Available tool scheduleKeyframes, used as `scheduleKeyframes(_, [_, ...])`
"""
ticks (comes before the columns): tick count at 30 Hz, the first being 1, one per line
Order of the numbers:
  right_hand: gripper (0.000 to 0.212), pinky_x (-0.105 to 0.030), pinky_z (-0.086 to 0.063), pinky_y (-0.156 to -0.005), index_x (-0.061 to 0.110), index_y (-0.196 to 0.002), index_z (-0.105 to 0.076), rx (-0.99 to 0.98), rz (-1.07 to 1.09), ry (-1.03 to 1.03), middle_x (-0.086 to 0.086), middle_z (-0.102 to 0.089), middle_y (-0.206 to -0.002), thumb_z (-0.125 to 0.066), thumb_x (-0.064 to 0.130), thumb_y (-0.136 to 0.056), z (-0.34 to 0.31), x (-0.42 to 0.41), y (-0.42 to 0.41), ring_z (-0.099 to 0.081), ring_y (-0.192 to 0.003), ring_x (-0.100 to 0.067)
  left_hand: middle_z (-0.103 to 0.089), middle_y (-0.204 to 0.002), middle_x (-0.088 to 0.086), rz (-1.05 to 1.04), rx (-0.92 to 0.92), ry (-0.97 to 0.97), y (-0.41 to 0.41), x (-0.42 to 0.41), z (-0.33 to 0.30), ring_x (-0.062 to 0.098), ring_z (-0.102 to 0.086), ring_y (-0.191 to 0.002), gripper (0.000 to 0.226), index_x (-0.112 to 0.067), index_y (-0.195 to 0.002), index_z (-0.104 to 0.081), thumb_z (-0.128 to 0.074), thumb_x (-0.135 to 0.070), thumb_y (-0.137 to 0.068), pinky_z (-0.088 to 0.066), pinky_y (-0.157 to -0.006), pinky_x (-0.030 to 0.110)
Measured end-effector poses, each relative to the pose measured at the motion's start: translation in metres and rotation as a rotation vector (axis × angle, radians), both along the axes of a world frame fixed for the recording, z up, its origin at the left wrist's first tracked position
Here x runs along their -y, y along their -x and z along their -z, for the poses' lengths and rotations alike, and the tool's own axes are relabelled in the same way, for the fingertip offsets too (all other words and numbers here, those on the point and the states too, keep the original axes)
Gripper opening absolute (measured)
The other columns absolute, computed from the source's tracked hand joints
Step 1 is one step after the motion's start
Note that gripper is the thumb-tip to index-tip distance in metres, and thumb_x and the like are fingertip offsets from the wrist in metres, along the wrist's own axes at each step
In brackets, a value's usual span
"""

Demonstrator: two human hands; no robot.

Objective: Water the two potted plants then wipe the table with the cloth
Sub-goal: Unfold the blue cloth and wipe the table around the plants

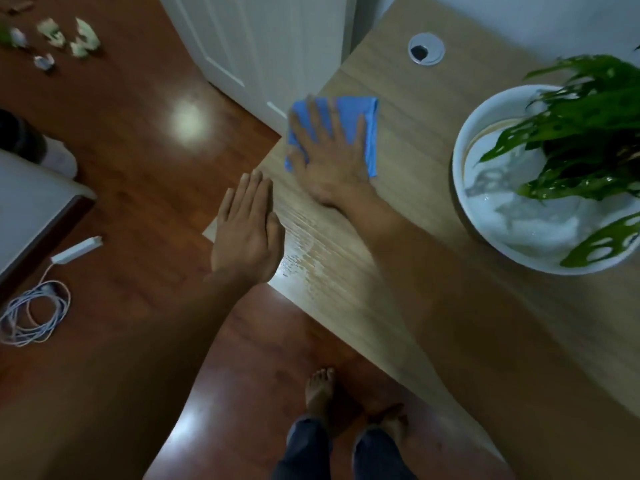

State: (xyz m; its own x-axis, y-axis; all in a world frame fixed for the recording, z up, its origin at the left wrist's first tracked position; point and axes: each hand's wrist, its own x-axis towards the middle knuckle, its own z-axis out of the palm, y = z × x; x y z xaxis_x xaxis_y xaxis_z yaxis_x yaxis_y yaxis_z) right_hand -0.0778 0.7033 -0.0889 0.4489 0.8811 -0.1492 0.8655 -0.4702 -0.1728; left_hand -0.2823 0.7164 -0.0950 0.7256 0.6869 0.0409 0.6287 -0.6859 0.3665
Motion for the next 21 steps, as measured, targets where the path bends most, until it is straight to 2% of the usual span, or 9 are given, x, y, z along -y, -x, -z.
scheduleKeyframes(5, [0.057,-0.066,-0.008,-0.122,0.037,-0.163,-0.022,0.047,-0.263,-0.067,0.008,-0.018,-0.172,-0.024,0.054,-0.108,0.000,0.129,0.072,-0.014,-0.160,-0.024,-0.030,-0.167,0.018,-0.007,0.058,0.087,0.000,0.002,-0.012,0.030,-0.020,-0.158,0.064,0.000,-0.157,-0.033,-0.028,-0.024,-0.097,-0.011,-0.130,0.045])
scheduleKeyframes(8, [0.055,-0.065,-0.011,-0.123,0.037,-0.159,-0.035,0.082,-0.171,-0.098,0.008,-0.030,-0.168,-0.036,0.053,-0.106,0.005,0.200,0.052,-0.024,-0.157,-0.023,-0.030,-0.166,0.020,-0.007,0.052,0.157,-0.001,0.006,-0.020,0.033,-0.020,-0.157,0.065,-0.001,-0.154,-0.036,-0.027,-0.026,-0.095,-0.011,-0.130,0.048])
scheduleKeyframes(10, [0.059,-0.065,-0.005,-0.123,0.037,-0.162,-0.023,0.083,0.016,-0.016,0.006,-0.018,-0.172,-0.028,0.056,-0.107,0.003,0.194,0.023,-0.015,-0.159,-0.025,-0.032,-0.165,0.020,0.016,0.048,0.138,0.000,0.008,-0.022,0.034,-0.022,-0.157,0.062,-0.001,-0.152,-0.037,-0.029,-0.026,-0.096,-0.013,-0.129,0.048])
scheduleKeyframes(12, [0.063,-0.066,0.003,-0.122,0.036,-0.164,-0.008,0.042,0.239,0.026,0.006,-0.001,-0.174,-0.014,0.057,-0.105,-0.002,0.155,0.010,0.000,-0.161,-0.025,-0.032,-0.165,0.020,0.013,0.048,0.129,0.000,0.013,-0.023,0.032,-0.023,-0.157,0.060,-0.001,-0.153,-0.037,-0.031,-0.028,-0.100,-0.016,-0.129,0.048])
scheduleKeyframes(14, [0.064,-0.068,0.007,-0.121,0.035,-0.164,-0.002,-0.007,0.293,0.029,0.007,0.006,-0.174,-0.011,0.056,-0.104,-0.009,0.114,0.018,0.008,-0.160,-0.026,-0.031,-0.166,0.019,-0.007,0.058,0.132,-0.003,0.021,-0.024,0.030,-0.023,-0.157,0.059,-0.002,-0.156,-0.035,-0.031,-0.030,-0.104,-0.019,-0.129,0.047])
scheduleKeyframes(17, [0.062,-0.069,0.004,-0.120,0.036,-0.164,-0.010,0.001,0.009,0.032,0.006,0.001,-0.174,-0.015,0.051,-0.105,-0.012,0.111,0.064,0.006,-0.160,-0.028,-0.033,-0.165,0.019,0.001,0.102,0.117,-0.011,0.034,-0.029,0.029,-0.024,-0.157,0.059,-0.001,-0.156,-0.036,-0.030,-0.035,-0.108,-0.020,-0.128,0.045])
scheduleKeyframes(19, [0.057,-0.068,-0.002,-0.121,0.035,-0.161,-0.027,0.042,-0.196,0.010,0.005,-0.014,-0.173,-0.023,0.051,-0.106,-0.012,0.159,0.094,-0.005,-0.161,-0.027,-0.034,-0.165,0.019,0.000,0.111,0.117,-0.015,0.042,-0.032,0.030,-0.026,-0.156,0.059,-0.001,-0.156,-0.037,-0.031,-0.036,-0.108,-0.020,-0.128,0.044])
scheduleKeyframes(21, [0.054,-0.065,-0.009,-0.123,0.038,-0.158,-0.033,0.055,-0.230,-0.048,0.007,-0.027,-0.169,-0.028,0.053,-0.107,-0.004,0.229,0.100,-0.017,-0.159,-0.024,-0.034,-0.165,0.019,0.015,0.093,0.123,-0.020,0.053,-0.034,0.031,-0.027,-0.156,0.061,-0.002,-0.156,-0.037,-0.032,-0.038,-0.107,-0.022,-0.127,0.044])
